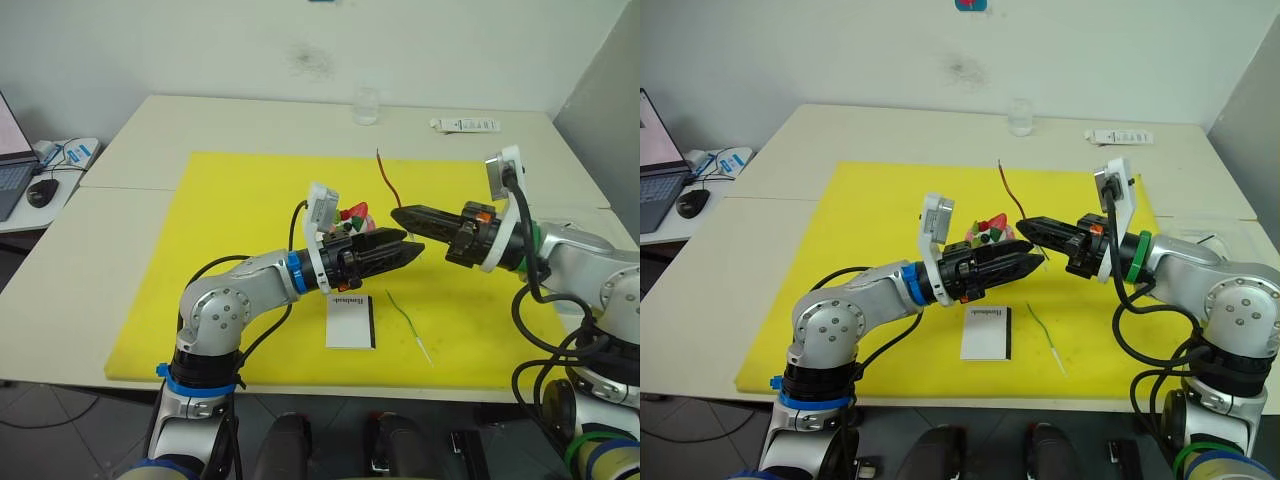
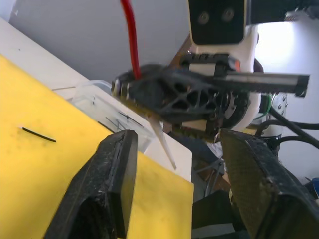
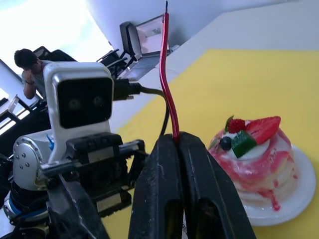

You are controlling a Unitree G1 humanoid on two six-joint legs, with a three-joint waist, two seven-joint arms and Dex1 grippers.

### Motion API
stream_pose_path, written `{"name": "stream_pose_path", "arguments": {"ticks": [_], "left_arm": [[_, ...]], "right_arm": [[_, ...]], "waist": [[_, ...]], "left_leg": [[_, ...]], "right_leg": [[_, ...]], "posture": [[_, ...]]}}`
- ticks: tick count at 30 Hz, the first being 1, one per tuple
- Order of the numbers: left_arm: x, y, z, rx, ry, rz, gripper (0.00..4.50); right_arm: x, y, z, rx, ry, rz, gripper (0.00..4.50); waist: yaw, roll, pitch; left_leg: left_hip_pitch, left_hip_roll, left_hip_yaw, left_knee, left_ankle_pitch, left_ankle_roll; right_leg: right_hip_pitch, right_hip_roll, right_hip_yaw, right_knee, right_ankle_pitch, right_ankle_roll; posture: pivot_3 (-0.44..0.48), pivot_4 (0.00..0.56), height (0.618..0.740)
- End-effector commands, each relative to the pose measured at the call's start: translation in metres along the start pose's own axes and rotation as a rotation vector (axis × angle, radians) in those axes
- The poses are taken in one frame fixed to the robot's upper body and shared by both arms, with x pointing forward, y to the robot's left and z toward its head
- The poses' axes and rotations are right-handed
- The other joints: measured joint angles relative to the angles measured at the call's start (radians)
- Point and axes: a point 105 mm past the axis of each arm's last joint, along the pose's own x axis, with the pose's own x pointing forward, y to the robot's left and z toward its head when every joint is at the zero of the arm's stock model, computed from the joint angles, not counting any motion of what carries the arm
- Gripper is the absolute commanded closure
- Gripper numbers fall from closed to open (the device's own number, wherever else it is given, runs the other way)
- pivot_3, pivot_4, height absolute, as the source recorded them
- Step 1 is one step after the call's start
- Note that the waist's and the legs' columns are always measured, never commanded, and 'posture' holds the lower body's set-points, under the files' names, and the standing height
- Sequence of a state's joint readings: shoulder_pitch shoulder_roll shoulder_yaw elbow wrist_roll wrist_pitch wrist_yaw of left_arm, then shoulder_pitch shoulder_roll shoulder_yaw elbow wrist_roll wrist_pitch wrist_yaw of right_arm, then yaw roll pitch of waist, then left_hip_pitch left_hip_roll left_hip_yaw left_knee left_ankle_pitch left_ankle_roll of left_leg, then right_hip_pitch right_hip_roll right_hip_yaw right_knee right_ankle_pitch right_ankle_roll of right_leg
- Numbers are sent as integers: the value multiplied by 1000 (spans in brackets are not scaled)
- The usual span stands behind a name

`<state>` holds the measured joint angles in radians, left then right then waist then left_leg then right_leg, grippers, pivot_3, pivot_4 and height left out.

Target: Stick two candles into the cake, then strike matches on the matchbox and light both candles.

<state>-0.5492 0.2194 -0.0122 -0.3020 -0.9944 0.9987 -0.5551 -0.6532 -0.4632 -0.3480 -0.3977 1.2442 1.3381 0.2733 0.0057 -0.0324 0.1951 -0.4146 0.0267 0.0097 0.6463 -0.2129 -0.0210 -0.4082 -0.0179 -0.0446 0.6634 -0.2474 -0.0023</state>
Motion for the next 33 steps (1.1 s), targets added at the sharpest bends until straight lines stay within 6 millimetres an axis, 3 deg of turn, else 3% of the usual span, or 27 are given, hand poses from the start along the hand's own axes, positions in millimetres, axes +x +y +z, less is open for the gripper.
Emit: {"name": "stream_pose_path", "arguments": {"ticks": [1,9,33], "left_arm": [[4,-6,7,4,-12,-27,2616],[7,-3,19,2,-53,-21,2616],[15,2,14,48,-58,14,2616]], "right_arm": [[0,8,10,-29,-36,24,4500],[-4,9,4,-16,-29,19,4500],[-6,9,4,-22,-33,19,4500]], "waist": [[0,0,0],[-2,0,0],[-5,0,0]], "left_leg": [[0,0,0,0,0,0],[0,0,1,0,0,0],[-1,0,2,0,0,0]], "right_leg": [[0,0,0,0,0,0],[0,0,1,-1,0,0],[-1,0,2,-1,0,0]], "posture": [[0,150,740],[0,150,740],[0,150,740]]}}
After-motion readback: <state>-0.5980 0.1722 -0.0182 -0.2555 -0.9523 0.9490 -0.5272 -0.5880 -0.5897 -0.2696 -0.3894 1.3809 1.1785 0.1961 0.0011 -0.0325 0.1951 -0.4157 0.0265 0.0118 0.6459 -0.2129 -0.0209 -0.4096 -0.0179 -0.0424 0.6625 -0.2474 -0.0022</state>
